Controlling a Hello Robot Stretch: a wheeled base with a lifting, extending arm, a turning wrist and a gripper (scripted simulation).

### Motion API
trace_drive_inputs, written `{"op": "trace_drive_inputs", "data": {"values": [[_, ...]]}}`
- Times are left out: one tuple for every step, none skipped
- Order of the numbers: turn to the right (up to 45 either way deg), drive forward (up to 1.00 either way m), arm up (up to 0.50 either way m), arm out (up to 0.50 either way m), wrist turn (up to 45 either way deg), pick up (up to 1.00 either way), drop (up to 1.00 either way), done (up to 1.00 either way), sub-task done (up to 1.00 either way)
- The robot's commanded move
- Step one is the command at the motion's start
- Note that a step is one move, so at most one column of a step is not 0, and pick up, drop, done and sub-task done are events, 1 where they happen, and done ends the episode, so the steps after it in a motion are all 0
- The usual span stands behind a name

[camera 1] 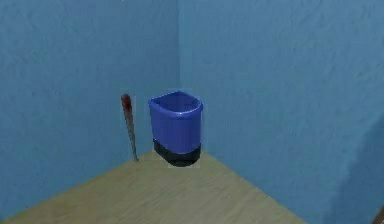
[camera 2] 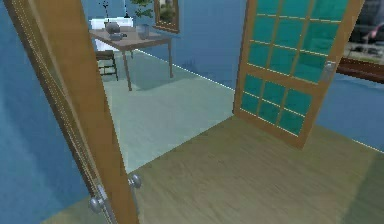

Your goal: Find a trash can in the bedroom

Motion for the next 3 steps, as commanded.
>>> {"op": "trace_drive_inputs", "data": {"values": [[9.0,0.00,0.00,0.00,0.0,0.00,0.00,0.00,0.00],[3.0,0.00,0.00,0.00,0.0,0.00,0.00,0.00,0.00],[0.0,0.65,0.00,0.00,0.0,0.00,0.00,0.00,0.00]]}}
